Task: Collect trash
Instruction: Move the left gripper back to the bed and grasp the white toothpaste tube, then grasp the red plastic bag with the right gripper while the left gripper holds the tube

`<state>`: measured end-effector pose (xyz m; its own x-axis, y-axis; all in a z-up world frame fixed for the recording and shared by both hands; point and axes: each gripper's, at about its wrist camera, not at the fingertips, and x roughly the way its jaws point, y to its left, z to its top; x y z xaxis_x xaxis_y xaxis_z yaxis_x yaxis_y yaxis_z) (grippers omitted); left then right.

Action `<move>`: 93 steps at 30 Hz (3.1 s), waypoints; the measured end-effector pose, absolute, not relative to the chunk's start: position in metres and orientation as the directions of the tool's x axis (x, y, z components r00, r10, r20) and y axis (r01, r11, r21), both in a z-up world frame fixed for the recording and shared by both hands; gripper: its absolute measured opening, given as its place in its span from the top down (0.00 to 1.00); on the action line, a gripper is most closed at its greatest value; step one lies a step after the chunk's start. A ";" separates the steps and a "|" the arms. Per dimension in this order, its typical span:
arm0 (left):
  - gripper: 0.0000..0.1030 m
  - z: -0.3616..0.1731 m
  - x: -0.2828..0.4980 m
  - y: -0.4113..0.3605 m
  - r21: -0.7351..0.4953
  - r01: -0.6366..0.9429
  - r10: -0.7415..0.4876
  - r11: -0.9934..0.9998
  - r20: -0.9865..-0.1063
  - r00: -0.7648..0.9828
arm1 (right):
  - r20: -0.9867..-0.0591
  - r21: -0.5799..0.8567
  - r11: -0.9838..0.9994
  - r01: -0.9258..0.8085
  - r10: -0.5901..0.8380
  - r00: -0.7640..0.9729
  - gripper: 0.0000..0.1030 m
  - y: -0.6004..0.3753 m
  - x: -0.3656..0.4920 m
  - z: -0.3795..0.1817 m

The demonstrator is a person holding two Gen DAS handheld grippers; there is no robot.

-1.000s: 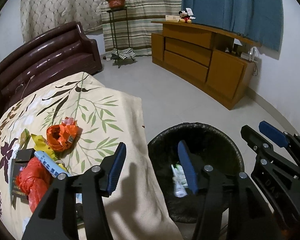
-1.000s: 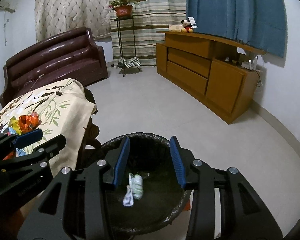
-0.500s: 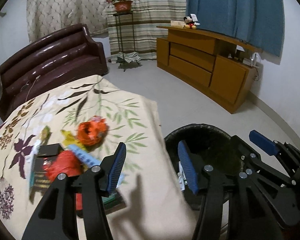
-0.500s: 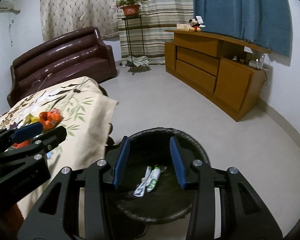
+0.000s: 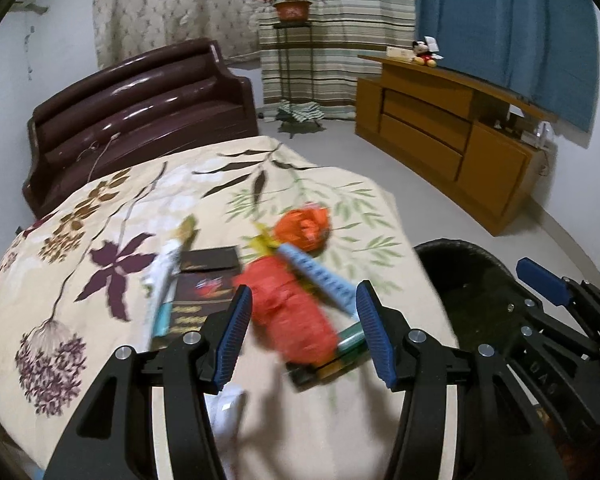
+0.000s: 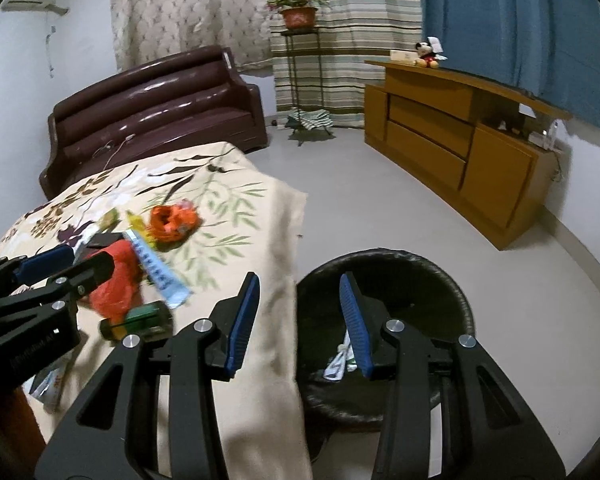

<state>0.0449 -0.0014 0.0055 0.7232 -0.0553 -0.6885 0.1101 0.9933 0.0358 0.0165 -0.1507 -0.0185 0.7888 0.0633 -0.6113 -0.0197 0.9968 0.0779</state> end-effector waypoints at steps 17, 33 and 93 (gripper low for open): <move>0.47 -0.006 0.003 0.054 0.034 0.054 -0.015 0.998 -0.702 0.712 | -0.612 0.020 0.995 -0.102 0.093 0.785 0.60 -0.094 -0.013 -0.014; 0.44 -0.025 -0.029 0.063 0.031 0.067 -0.024 0.997 -0.719 0.695 | -0.622 -0.025 0.992 -0.120 0.078 0.779 0.60 -0.076 -0.037 -0.017; 0.74 -0.023 0.020 0.143 -0.026 -0.054 0.020 0.998 -0.697 0.717 | -0.699 -0.003 0.962 -0.272 0.192 0.689 0.53 0.003 0.053 -0.041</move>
